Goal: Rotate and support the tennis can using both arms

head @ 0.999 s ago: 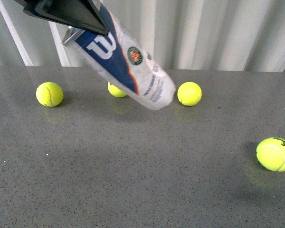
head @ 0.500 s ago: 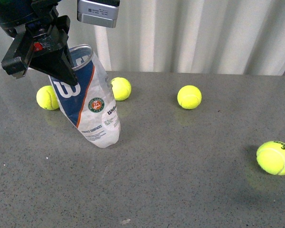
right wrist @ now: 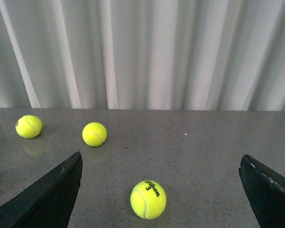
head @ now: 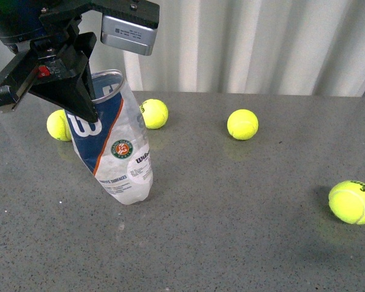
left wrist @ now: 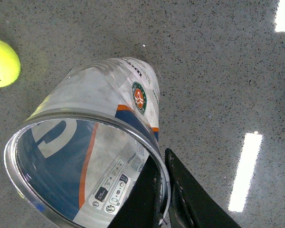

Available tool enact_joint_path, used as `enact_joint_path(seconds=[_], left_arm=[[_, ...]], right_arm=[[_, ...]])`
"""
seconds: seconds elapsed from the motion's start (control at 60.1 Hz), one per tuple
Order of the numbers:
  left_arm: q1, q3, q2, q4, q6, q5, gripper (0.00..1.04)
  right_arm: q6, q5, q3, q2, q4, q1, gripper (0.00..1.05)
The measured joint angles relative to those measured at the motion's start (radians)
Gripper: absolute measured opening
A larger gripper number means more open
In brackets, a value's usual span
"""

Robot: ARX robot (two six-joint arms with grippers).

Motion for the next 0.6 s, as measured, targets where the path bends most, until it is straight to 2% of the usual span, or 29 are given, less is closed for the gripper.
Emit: enact_joint_path(seconds=[0.183, 0.4, 0.599], left_arm=[[-0.005, 0.000, 0.008, 0.008, 0.019, -0.010, 0.05], [-0.011, -0.006, 0.023, 0.026, 0.037, -0.023, 0.39], [-0.009, -0.005, 0.024, 0.031, 0.034, -0.025, 0.76]], right_arm=[[0.000, 0.000, 0.000, 0.000, 0.000, 0.000, 0.98], [0.000, 0.000, 0.000, 0.000, 0.000, 0.000, 0.98], [0.000, 0.000, 0.000, 0.000, 0.000, 0.000, 0.98]])
